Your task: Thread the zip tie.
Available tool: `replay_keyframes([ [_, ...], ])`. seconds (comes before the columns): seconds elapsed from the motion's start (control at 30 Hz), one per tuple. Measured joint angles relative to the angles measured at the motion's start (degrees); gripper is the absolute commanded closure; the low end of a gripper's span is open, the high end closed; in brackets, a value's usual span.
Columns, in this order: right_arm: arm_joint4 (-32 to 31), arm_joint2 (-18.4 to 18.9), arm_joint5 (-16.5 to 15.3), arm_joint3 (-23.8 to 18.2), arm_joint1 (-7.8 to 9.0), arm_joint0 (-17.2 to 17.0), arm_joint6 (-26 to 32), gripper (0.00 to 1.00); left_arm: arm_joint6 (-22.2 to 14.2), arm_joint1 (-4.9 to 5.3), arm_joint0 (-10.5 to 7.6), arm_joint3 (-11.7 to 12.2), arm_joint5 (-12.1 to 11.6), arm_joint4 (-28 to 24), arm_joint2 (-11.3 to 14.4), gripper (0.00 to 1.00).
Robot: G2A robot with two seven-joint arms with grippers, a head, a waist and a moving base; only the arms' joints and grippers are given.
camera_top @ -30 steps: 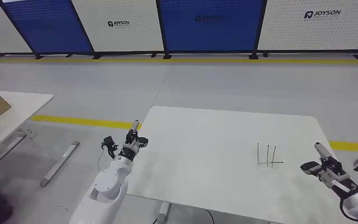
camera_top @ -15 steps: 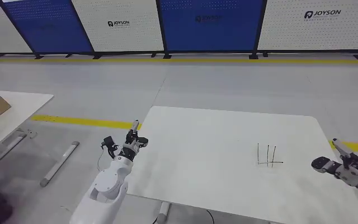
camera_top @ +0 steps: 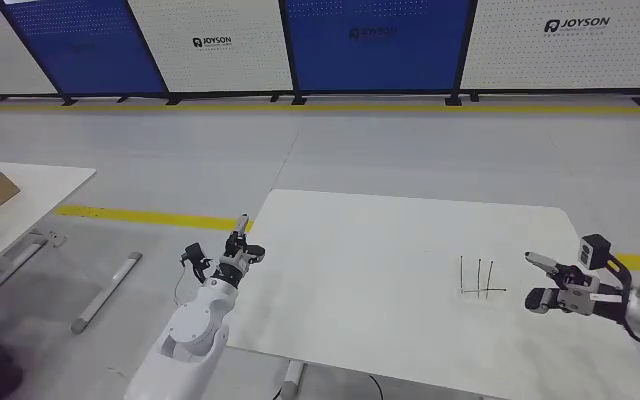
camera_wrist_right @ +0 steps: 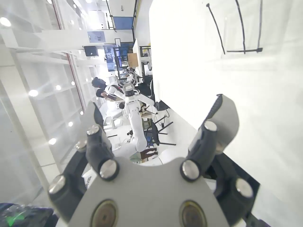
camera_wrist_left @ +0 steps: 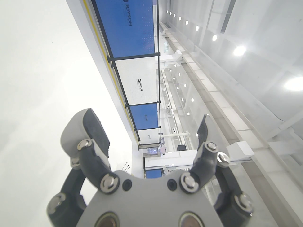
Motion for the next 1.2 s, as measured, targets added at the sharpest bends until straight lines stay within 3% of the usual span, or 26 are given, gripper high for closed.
replay_keyframes([
  [0.1, -0.51, -0.7, -0.51, 1.65, 0.09, 0.6, 0.19, 0.0, 0.0, 0.0, 0.0, 0.0, 0.0, 0.0, 0.0, 0.0],
  [0.5, -0.55, -0.56, -0.55, 1.4, 0.1, 0.56, 0.05, 0.0, 0.0, 0.0, 0.0, 0.0, 0.0, 0.0, 0.0, 0.0],
  [0.6, -0.28, -0.97, -4.53, 0.84, 0.74, 0.34, -0.5, 0.0, 0.0, 0.0, 0.0, 0.0, 0.0, 0.0, 0.0, 0.0],
  [0.67, 3.06, -3.3, -6.64, 0.61, 1.88, 0.65, 0.28, 0.0, 0.0, 0.0, 0.0, 0.0, 0.0, 0.0, 0.0, 0.0],
  [0.83, 6.31, -10.17, -13.28, -0.37, 7.86, 2.22, 0.35, 0.0, 0.0, 0.0, 0.0, 0.0, 0.0, 0.0, 0.0, 0.0],
  [1.03, 8.05, -20.08, -19.82, 2.89, 14.36, 7.55, 0.34, 0.0, 0.0, 0.0, 0.0, 0.0, 0.0, 0.0, 0.0, 0.0],
  [1.1, 8.78, -22.23, -21.16, 4.16, 15.33, 9.15, 0.34, 0.0, 0.0, 0.0, 0.0, 0.0, 0.0, 0.0, 0.0, 0.0],
  [1.2, 8.74, -22.03, -21.09, 4.13, 15.27, 9.02, 0.35, 0.0, 0.0, 0.0, 0.0, 0.0, 0.0, 0.0, 0.0, 0.0],
])
